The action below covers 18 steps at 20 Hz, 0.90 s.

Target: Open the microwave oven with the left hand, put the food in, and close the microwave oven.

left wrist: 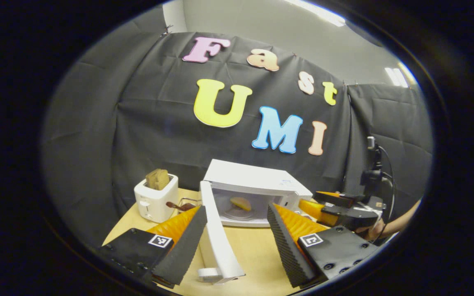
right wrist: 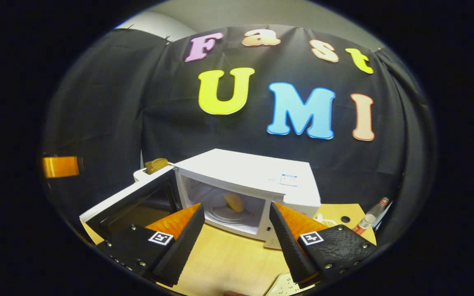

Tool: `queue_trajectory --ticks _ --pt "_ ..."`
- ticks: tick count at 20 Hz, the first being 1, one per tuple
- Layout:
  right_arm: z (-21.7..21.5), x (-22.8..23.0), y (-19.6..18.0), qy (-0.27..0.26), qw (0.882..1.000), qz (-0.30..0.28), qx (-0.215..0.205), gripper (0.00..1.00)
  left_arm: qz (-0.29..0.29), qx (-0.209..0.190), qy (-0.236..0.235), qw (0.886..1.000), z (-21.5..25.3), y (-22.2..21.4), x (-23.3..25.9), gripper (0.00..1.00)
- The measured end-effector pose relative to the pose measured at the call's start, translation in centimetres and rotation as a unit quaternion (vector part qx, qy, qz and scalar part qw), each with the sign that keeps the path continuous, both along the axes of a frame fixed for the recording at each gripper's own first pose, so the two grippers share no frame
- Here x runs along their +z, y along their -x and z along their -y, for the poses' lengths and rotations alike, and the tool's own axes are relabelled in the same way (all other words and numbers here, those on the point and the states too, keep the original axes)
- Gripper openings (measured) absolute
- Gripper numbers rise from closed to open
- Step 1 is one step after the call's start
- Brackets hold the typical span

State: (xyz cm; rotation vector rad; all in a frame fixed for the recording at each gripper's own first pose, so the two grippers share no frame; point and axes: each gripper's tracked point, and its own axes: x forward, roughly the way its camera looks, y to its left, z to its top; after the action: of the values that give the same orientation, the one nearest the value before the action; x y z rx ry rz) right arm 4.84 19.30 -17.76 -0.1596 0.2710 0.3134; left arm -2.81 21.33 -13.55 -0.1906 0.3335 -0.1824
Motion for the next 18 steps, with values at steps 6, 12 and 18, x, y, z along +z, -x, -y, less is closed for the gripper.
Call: queue_trajectory --ticks 6,12,18 --pt "3.7 4.6 3.9 -0.028 0.998 0.033 -0.048 0.96 0.000 -0.029 0.014 0.999 2.0 -1.7 -0.4 0.80" --pt "7.2 6.3 4.6 -0.009 0.994 0.057 -0.093 0.97 -0.020 -0.001 -0.018 1.000 -0.7 -1.3 -2.1 0.07" --pt "8.5 6.9 4.2 -0.016 0.994 0.044 -0.100 0.96 -0.057 0.039 -0.092 0.993 -7.0 2.1 -5.2 0.07"
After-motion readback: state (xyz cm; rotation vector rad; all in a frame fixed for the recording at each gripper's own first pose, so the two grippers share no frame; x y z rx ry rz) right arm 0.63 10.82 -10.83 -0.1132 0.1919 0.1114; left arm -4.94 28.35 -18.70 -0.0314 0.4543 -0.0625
